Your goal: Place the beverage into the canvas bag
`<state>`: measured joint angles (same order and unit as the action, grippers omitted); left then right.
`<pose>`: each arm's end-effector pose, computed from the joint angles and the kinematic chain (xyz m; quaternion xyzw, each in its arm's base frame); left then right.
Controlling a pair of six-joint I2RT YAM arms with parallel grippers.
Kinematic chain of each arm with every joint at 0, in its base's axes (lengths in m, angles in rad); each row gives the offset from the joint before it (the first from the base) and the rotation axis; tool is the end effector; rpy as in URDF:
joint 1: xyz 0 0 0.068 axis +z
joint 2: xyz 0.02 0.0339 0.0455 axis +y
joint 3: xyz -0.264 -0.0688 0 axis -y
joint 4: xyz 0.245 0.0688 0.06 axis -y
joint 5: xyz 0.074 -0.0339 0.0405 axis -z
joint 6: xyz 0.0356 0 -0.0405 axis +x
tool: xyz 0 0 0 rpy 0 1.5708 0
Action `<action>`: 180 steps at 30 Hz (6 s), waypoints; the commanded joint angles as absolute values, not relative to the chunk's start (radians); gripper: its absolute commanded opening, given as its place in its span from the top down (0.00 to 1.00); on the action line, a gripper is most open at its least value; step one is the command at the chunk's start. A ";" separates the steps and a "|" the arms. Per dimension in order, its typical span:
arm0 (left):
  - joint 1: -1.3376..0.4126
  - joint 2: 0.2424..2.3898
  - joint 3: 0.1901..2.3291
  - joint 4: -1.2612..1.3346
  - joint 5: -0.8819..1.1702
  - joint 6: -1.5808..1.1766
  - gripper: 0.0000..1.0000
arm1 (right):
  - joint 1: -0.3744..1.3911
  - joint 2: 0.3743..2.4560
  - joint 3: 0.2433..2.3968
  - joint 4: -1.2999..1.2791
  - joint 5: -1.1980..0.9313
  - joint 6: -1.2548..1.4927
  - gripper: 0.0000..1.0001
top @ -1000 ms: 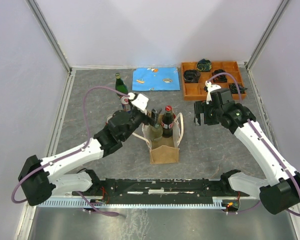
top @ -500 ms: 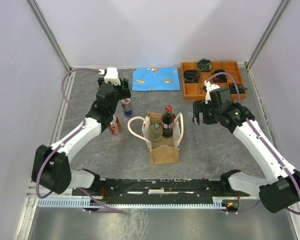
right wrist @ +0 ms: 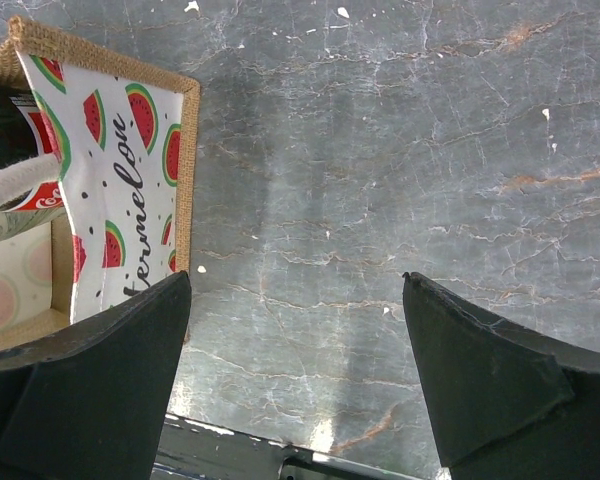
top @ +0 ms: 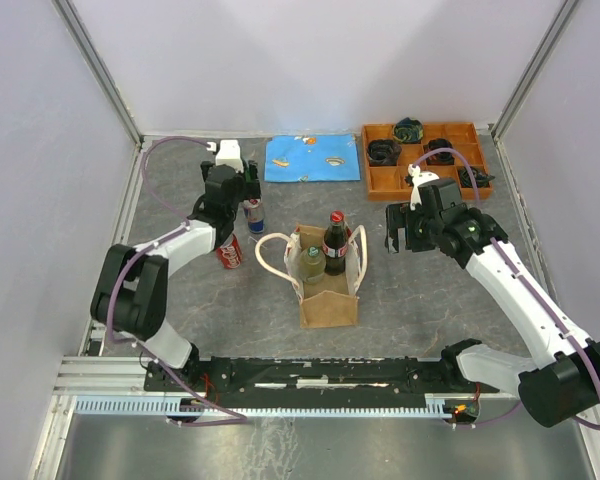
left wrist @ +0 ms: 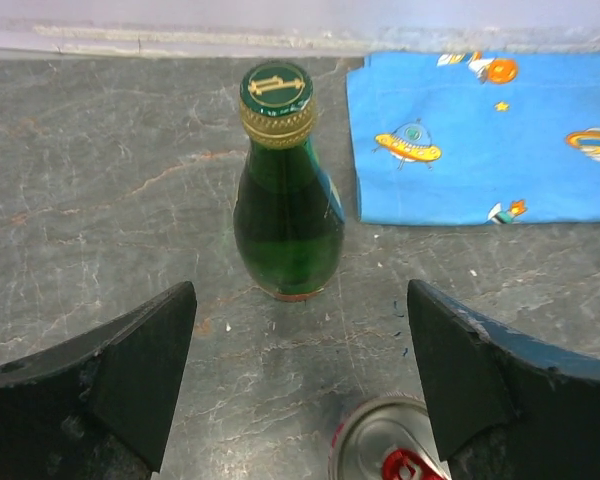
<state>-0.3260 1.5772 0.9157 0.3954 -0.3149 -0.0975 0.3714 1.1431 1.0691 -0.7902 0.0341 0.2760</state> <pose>0.3407 -0.1035 0.2460 -0.0051 0.7906 -0.0042 0.6123 0.2151 0.0825 0.3121 -0.0388 0.9373 0.0949 0.3331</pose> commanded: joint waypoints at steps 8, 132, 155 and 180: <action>-0.276 1.798 1.120 0.517 -0.327 -0.121 0.08 | 0.374 1.144 1.083 -0.757 0.042 0.285 0.06; -0.861 1.393 0.941 0.401 0.440 -0.018 0.97 | 0.374 1.089 0.972 -0.718 0.014 0.327 0.06; -0.919 1.555 0.834 0.593 0.256 0.143 0.97 | 0.374 1.038 0.935 -0.751 0.010 0.314 0.05; -0.919 1.365 0.819 0.466 0.256 0.107 0.97 | 0.373 1.004 1.007 -0.716 0.036 0.313 0.06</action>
<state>-0.9249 1.4479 0.7784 0.3901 0.2626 0.1131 0.3714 1.0428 0.9302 -0.7635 0.0090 0.3176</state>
